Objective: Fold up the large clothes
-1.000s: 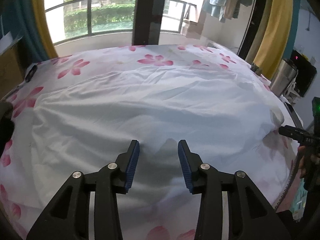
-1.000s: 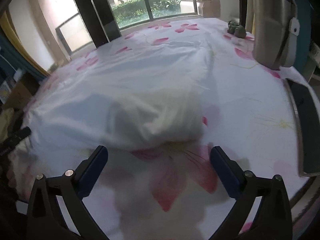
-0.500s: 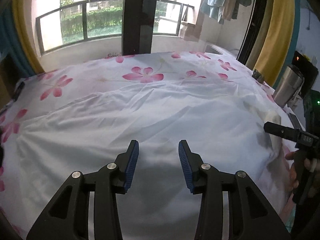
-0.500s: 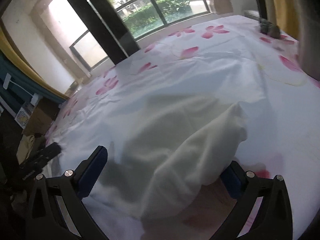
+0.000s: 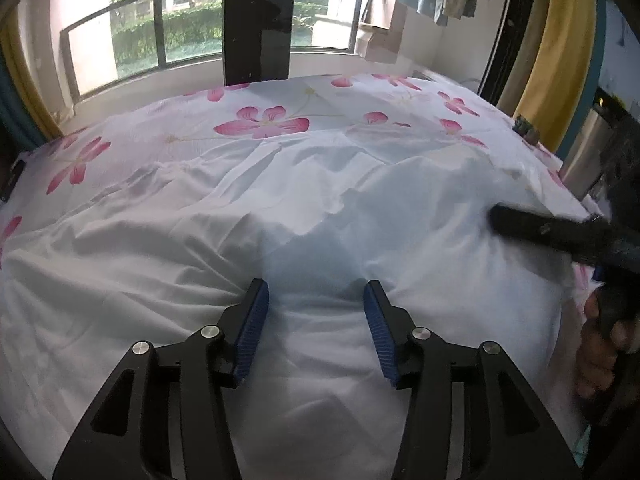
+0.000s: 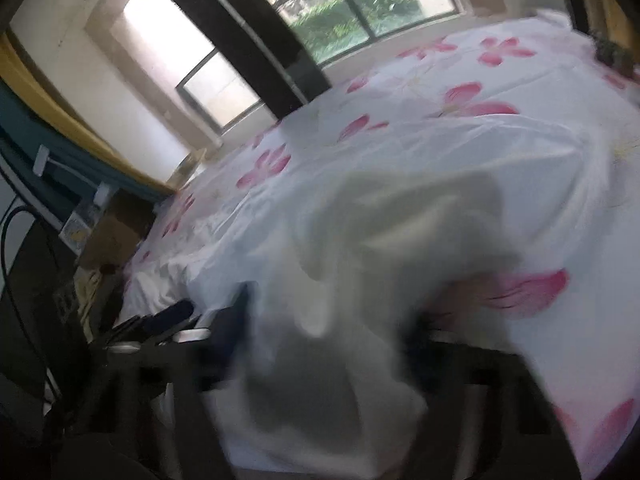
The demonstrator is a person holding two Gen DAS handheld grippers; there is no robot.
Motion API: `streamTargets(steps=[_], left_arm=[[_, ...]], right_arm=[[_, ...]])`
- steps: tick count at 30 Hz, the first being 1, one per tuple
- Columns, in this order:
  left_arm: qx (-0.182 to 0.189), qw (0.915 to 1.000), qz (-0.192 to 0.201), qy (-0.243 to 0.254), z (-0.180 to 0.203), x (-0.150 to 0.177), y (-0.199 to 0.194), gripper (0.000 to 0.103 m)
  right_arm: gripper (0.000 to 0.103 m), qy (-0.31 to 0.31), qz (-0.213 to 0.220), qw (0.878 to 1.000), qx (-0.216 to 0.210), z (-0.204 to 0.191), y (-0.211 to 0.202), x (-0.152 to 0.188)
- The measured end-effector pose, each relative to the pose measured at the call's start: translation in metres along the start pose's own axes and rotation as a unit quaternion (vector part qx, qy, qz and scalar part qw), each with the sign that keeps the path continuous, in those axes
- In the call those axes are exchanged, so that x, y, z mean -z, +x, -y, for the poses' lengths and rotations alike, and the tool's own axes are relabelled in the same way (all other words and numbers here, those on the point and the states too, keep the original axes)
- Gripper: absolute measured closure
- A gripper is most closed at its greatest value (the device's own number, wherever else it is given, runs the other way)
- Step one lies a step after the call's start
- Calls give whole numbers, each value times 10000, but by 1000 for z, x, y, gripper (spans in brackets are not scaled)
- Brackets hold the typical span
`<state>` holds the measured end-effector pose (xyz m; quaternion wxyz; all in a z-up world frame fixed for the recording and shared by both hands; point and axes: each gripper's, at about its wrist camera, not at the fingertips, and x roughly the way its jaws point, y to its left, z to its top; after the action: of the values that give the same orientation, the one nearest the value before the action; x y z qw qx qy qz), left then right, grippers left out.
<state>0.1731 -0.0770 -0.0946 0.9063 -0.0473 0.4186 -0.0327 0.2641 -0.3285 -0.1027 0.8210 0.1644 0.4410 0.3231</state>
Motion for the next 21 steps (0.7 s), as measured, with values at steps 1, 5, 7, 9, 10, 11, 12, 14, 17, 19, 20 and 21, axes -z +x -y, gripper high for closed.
streamTargets(steps=[1, 5, 7, 9, 10, 11, 12, 14, 17, 19, 20, 21], left_arm=[[22, 10000, 0, -14, -1, 0, 1, 52], [9, 10000, 13, 24, -1, 0, 1, 52], [1, 10000, 16, 37, -1, 0, 1, 52], [30, 10000, 28, 11, -2, 0, 0, 52], [63, 10000, 38, -20, -3, 0, 0, 52], [97, 9999, 49, -52, -4, 0, 0, 52], [152, 9998, 69, -118, -7, 0, -1, 52], [264, 9990, 124, -330, -15, 0, -3, 52], [341, 9981, 175, -481, -22, 2, -8, 52], [376, 9976, 211, -537, -25, 2, -12, 52], [398, 9972, 236, -581, -28, 2, -16, 52], [377, 9971, 283, -604, -31, 2, -21, 52]], right_arm=[[56, -73, -36, 10000, -4, -3, 2, 0], [69, -435, -5, 9991, 27, -19, -2, 0], [71, -591, 27, 9982, 50, -27, -6, -2], [72, -715, 45, 9974, 62, -37, -8, -4], [73, -781, 52, 9969, 79, -41, -9, -6], [73, -893, 65, 9959, 122, -49, -10, -8], [73, -974, 76, 9951, 153, -55, -11, -9], [73, -1151, 78, 9931, 219, -68, -10, -12], [73, -1431, 61, 9890, 366, -87, -9, -14], [73, -1610, 48, 9858, 469, -100, -7, -15], [73, -1697, 42, 9841, 527, -105, -6, -16], [73, -1774, 36, 9824, 588, -110, -4, -16]])
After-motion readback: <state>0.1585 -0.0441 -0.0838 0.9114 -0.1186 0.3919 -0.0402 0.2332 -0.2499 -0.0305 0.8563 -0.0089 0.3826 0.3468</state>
